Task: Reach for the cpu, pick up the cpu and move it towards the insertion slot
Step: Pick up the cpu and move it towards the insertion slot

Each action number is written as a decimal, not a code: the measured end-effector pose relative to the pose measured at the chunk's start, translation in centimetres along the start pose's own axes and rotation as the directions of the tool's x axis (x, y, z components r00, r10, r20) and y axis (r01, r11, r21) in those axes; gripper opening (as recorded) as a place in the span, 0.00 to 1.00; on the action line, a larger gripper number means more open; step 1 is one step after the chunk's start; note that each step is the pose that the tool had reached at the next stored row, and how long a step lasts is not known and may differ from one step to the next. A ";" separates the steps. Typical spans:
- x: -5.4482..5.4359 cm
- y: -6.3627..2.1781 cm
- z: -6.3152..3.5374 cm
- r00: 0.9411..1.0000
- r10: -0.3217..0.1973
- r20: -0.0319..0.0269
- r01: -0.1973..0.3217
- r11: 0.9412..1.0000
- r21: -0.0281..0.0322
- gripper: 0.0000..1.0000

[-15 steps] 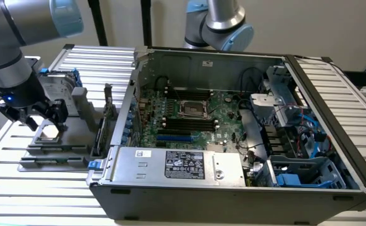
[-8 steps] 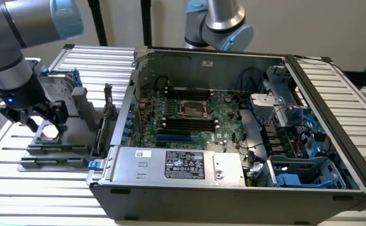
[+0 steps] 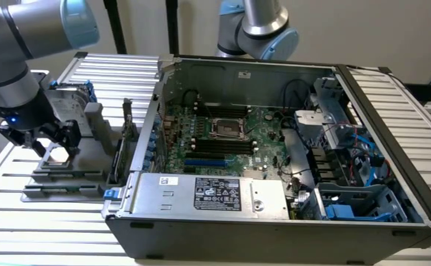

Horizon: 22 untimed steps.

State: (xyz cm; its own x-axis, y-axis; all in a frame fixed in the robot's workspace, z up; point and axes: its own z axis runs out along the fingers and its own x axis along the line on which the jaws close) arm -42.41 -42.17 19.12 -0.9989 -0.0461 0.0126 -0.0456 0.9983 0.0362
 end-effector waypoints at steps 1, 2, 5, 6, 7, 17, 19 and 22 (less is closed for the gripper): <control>0.0 0.00 0.03 1.000 0.000 0.000 0.000 1.000 0.000 0.71; 0.0 0.00 0.08 1.000 0.000 0.000 0.000 1.000 0.000 0.71; 0.0 -0.01 0.18 1.000 0.000 0.000 0.000 1.000 0.000 0.71; 0.0 -0.01 0.21 1.000 0.000 0.000 0.000 1.000 0.000 0.71; 0.0 -0.01 0.23 1.000 0.000 0.000 0.000 1.000 0.000 0.71; 0.0 -0.02 0.46 1.000 0.000 0.000 0.000 1.000 0.000 0.71; -0.1 -0.02 0.49 1.000 0.000 0.000 0.000 1.000 0.000 0.71; -0.1 -0.01 0.53 1.000 0.000 0.000 0.000 1.000 0.000 0.71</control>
State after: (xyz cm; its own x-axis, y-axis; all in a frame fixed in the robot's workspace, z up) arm -42.30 -42.16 18.59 -0.9989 -0.0461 0.0122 -0.0456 0.9983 0.0364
